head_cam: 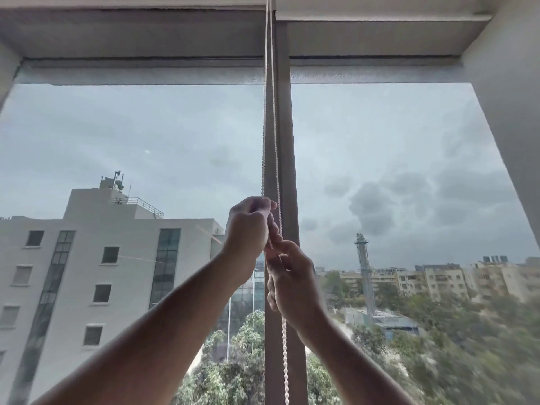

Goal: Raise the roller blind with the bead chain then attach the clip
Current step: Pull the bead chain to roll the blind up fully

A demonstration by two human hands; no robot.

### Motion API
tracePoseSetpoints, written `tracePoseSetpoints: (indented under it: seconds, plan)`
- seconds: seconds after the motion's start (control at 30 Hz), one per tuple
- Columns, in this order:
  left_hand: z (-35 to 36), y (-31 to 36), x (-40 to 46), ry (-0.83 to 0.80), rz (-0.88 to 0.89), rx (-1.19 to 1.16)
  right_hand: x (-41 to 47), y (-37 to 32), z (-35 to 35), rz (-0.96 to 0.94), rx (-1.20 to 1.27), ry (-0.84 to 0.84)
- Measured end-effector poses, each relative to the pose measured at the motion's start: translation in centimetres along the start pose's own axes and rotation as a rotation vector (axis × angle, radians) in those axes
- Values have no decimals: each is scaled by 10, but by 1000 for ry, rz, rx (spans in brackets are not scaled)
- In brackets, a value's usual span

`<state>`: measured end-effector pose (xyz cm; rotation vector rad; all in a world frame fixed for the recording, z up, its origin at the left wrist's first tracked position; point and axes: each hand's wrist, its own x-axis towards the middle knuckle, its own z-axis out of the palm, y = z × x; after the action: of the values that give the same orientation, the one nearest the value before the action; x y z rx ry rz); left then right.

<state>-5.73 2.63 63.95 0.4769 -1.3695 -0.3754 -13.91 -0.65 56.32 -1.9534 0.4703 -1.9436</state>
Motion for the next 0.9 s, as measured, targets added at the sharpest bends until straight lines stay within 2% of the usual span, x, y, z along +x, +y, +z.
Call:
tracePoseSetpoints:
  seconds: [0.37,0.9]
  plan:
    - [-17,-78,-52,-60,-89,155,-48,40,-2,37,-42,-18]
    - [-31,-158,-130,-125,-162,295,-129,110,-12,247,-18,-55]
